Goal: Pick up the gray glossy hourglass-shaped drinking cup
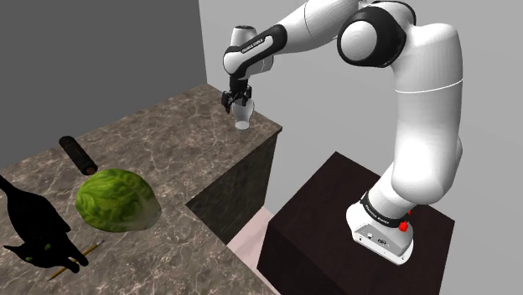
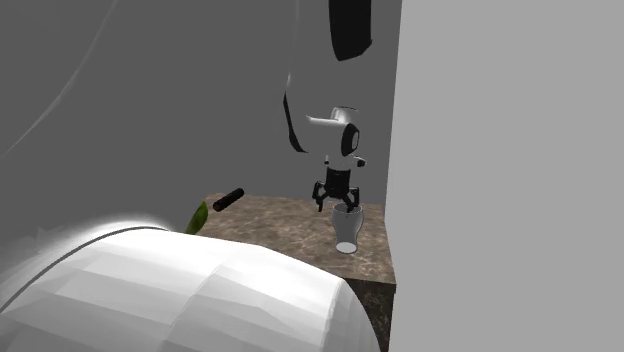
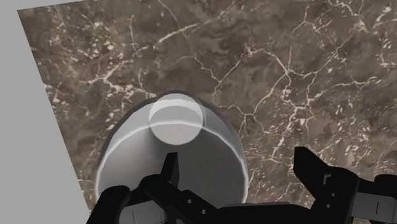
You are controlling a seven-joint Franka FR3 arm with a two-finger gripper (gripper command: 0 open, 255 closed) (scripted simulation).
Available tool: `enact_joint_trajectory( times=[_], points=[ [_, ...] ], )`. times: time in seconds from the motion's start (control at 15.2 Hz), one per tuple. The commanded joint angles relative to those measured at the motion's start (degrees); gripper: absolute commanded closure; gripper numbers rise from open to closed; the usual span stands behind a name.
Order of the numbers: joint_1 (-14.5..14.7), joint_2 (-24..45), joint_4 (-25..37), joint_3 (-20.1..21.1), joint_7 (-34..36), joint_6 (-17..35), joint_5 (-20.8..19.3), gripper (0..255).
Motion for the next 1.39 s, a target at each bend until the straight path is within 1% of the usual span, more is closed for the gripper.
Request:
enact_joint_trajectory(
  times=[0.0, 0.07, 0.66, 1.32],
  points=[
    [0.1, 0.4, 0.0, 0.0, 0.1, 0.4, 0.0, 0],
    [0.1, 0.5, 0.1, 0.0, 0.1, 0.4, 0.0, 255],
    [0.1, 0.4, 0.0, 0.0, 0.1, 0.4, 0.0, 255],
    [0.1, -3.8, 1.6, -0.2, 0.7, -5.3, -0.4, 255]
  ],
)
